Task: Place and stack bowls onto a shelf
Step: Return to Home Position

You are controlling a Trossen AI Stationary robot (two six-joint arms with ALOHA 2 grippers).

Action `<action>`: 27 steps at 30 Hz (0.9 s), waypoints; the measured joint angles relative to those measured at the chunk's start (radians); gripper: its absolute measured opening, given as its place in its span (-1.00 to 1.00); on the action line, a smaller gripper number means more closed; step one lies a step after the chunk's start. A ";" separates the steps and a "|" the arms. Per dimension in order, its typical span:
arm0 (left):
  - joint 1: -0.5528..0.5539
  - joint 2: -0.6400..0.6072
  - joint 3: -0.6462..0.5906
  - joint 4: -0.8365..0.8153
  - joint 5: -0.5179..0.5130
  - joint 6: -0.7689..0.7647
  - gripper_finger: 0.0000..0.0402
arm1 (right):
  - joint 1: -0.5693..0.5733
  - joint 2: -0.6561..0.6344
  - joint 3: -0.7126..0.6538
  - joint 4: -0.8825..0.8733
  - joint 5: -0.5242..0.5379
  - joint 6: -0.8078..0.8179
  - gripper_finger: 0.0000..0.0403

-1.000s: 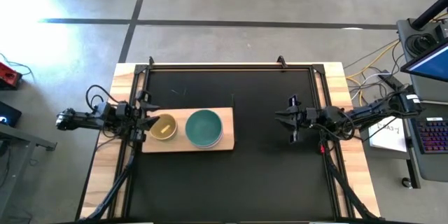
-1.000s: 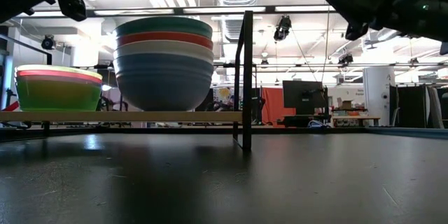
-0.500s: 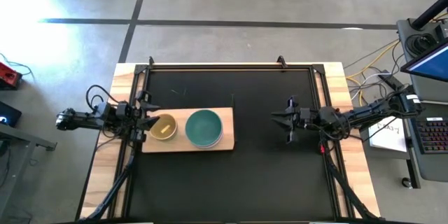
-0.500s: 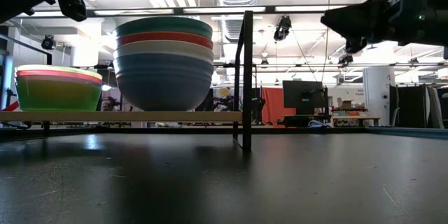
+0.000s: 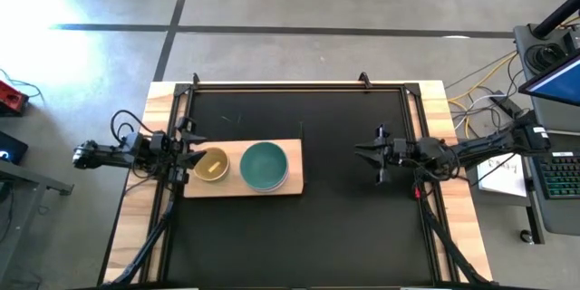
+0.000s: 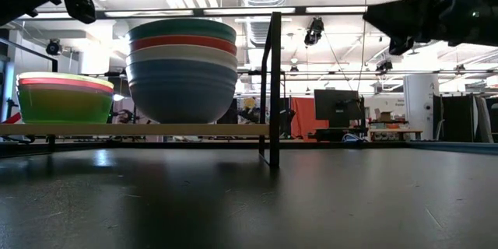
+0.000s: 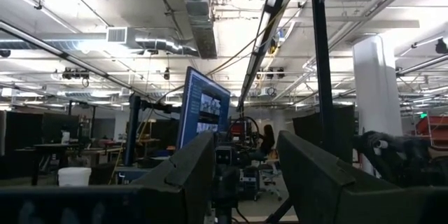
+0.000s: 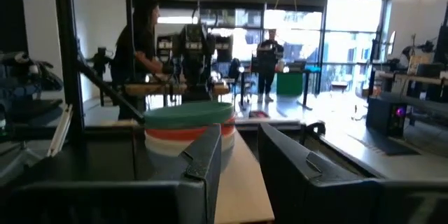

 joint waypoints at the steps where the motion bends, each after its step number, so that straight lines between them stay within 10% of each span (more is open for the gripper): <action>1: 0.000 0.000 0.000 0.000 0.000 0.000 -0.28 | 0.000 -0.023 0.000 -0.012 0.000 0.000 -0.59; 27: 0.000 0.000 -0.002 0.000 0.000 0.000 -0.28 | -0.067 -0.612 -0.001 -0.216 0.000 0.000 -0.60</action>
